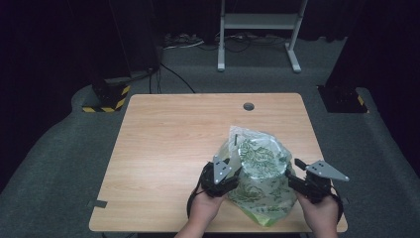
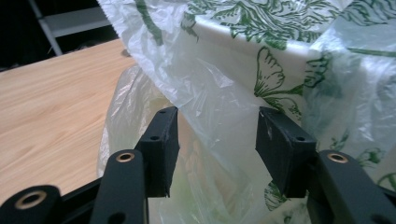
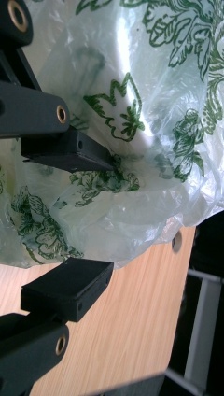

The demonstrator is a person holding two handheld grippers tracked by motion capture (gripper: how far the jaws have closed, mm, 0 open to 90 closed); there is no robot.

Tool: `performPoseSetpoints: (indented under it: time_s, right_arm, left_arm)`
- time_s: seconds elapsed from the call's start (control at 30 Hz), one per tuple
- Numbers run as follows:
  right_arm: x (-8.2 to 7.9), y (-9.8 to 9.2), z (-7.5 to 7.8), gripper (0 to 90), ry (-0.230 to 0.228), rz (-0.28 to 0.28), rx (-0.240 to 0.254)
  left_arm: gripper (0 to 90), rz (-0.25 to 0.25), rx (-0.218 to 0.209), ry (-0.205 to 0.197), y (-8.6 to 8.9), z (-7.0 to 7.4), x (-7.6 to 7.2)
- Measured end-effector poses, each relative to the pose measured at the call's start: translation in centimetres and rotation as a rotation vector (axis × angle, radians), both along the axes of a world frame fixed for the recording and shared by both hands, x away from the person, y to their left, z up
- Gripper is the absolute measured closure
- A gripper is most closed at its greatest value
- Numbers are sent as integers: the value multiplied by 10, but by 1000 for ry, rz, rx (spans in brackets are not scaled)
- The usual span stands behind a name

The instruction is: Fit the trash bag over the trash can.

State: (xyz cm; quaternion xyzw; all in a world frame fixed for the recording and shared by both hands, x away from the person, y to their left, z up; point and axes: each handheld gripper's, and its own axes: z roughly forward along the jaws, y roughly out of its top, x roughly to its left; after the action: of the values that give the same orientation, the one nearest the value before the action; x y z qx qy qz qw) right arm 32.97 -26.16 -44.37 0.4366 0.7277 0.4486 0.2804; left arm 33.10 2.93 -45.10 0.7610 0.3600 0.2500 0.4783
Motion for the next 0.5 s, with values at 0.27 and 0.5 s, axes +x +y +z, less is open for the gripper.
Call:
performPoseSetpoints:
  time_s: [0.27, 0.5]
  right_arm:
    - [-5, -39, 2, 396, -1, -54, 1]
    - [-8, -66, 0, 333, 34, -106, -21]
  left_arm:
    - [396, -40, -9, 1, -23, 1, 2]
    - [183, 4, -104, -27, 23, 1, -10]
